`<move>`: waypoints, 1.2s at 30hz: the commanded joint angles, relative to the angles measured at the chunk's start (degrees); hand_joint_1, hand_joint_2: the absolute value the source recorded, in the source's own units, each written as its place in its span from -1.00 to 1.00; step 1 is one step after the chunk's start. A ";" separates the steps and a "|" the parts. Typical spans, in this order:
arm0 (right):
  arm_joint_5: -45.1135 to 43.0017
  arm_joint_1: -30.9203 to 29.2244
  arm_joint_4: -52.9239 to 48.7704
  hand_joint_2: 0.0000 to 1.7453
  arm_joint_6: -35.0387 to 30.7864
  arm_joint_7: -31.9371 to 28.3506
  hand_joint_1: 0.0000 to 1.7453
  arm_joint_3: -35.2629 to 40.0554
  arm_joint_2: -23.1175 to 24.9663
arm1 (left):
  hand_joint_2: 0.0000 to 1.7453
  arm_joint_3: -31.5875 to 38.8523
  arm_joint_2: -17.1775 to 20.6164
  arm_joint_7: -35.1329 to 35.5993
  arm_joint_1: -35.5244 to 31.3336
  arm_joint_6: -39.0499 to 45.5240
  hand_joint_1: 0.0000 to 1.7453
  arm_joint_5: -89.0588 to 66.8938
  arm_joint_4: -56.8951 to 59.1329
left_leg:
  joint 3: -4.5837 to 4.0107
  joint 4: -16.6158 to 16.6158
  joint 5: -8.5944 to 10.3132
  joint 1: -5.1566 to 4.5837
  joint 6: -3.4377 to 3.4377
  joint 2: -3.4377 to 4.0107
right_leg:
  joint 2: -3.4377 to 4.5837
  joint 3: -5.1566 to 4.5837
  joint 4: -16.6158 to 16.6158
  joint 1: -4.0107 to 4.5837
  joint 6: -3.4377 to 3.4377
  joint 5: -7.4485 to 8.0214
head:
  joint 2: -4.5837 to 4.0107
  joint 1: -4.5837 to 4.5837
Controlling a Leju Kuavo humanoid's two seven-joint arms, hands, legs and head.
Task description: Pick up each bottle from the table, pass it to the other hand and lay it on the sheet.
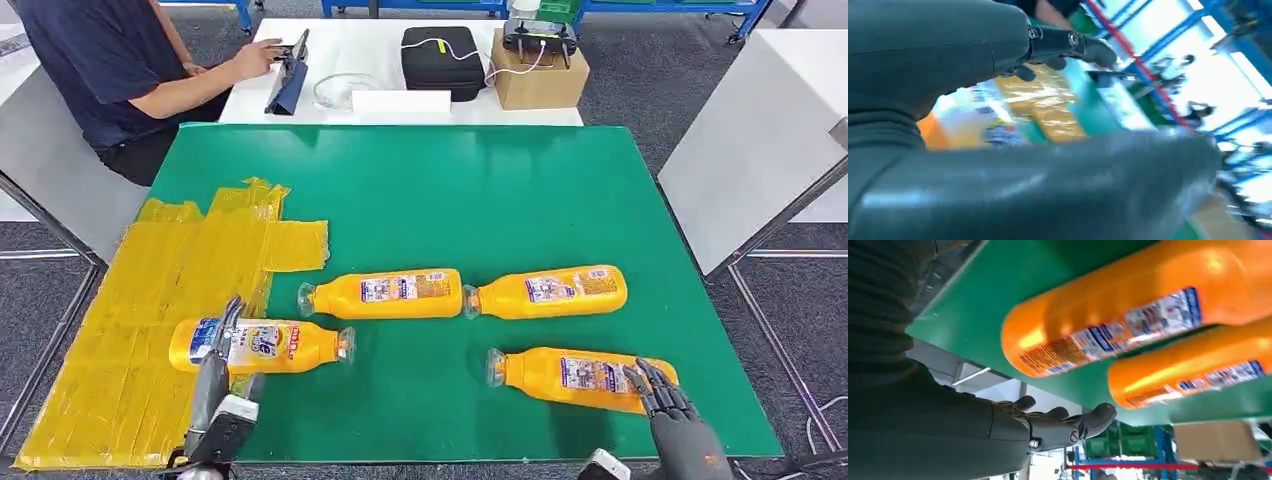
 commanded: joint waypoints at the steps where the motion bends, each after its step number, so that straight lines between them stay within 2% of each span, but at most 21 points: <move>1: 1.24 0.37 4.55 1.00 2.38 1.55 -1.00 -3.74 2.17 | -1.00 -6.36 4.40 0.24 1.10 -4.38 -1.00 5.23 -13.30 | 0.03 -0.02 -0.04 -0.01 0.03 0.04 | -0.06 0.04 -0.03 0.02 -0.10 -0.04 | 0.00 0.00; 3: 1.24 0.37 4.55 1.00 2.38 1.55 -1.00 -3.74 2.17 | -1.00 -6.36 4.40 0.24 1.10 -4.38 -1.00 5.23 -13.30 | -0.05 -0.02 -0.01 0.02 0.01 0.04 | -0.02 -0.02 -0.04 0.00 -0.08 0.00 | 0.00 0.02; 7: 3.66 -3.72 8.12 1.00 1.56 0.72 -1.00 -4.45 4.84 | -1.00 -7.58 4.16 0.24 1.11 -4.62 -1.00 4.03 -13.37 | -0.06 -0.05 0.00 0.03 0.01 0.06 | 0.00 -0.01 -0.08 0.00 -0.06 0.03 | 0.00 0.02; 14: 6.57 -8.35 12.12 1.00 1.87 -0.40 -1.00 -4.63 6.33 | -1.00 -8.94 4.45 0.24 0.24 -5.13 -1.00 4.93 -13.41 | -0.06 -0.05 0.01 0.03 0.00 0.09 | 0.04 -0.03 -0.08 0.00 -0.06 0.05 | 0.00 0.00; 21: 7.21 -8.92 12.43 1.00 1.89 -0.41 -1.00 -4.37 6.55 | -1.00 -8.92 4.59 0.24 0.39 -5.57 -1.00 5.32 -13.78 | 0.03 -0.12 0.01 0.01 0.01 0.11 | 0.04 0.04 -0.12 0.00 -0.10 0.03 | 0.00 0.02; 29: 8.48 -13.56 19.95 1.00 4.13 -0.51 -1.00 -2.82 6.31 | -1.00 -10.24 5.01 0.24 -0.69 -6.71 -1.00 5.69 -14.01 | -0.06 -0.07 0.02 0.02 0.01 0.10 | 0.05 -0.02 -0.08 0.00 -0.06 0.05 | 0.00 0.02; 36: 9.60 -14.36 22.48 1.00 4.53 -0.12 -1.00 -2.02 5.96 | -1.00 -10.69 5.02 0.24 -1.16 -7.04 -1.00 5.87 -13.76 | -0.05 -0.05 0.01 0.04 0.01 0.06 | 0.01 0.01 -0.08 0.01 -0.06 0.04 | 0.00 0.02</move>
